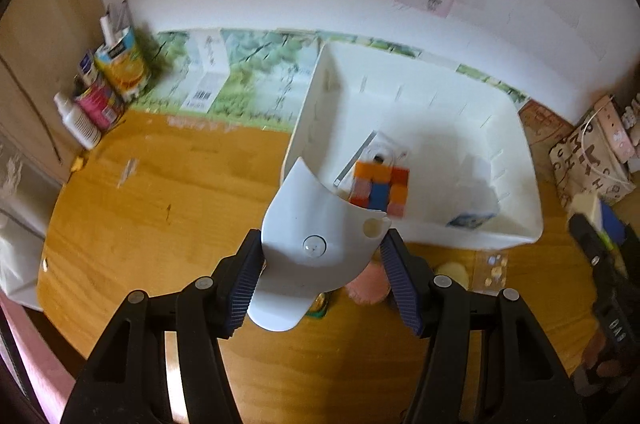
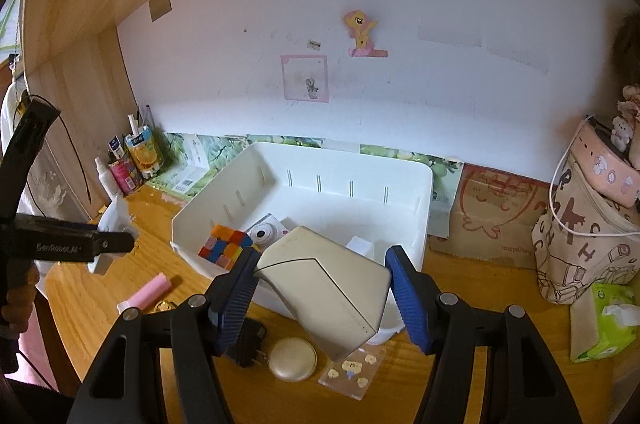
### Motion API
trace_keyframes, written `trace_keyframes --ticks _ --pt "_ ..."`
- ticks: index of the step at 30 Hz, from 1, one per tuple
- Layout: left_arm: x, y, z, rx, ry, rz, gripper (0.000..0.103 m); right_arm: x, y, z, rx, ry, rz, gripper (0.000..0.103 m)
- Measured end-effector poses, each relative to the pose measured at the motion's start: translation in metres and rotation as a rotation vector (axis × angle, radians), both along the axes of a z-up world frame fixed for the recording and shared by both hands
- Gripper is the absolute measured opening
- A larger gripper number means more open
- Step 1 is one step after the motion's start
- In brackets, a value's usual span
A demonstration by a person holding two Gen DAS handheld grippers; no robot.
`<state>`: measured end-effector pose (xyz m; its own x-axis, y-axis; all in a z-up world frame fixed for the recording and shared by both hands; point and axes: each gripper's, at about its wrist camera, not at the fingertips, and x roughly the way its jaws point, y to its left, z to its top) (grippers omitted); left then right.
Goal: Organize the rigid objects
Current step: 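Carry the scraper and wedge box over the white bin, then open the left gripper dropping the scraper while the right gripper releases the wedge box into the bin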
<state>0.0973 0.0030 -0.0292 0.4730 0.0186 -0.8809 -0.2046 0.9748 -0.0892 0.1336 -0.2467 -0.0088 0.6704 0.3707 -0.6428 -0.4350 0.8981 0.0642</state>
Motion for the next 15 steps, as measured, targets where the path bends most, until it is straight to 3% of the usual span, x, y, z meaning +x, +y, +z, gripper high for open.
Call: trace_keyframes --ticks 15 --pt "0.047 -0.024 -0.006 -0.054 -0.150 -0.133 0.063 0.028 0.003 -0.026 0.034 -0.012 -0.014 0.065"
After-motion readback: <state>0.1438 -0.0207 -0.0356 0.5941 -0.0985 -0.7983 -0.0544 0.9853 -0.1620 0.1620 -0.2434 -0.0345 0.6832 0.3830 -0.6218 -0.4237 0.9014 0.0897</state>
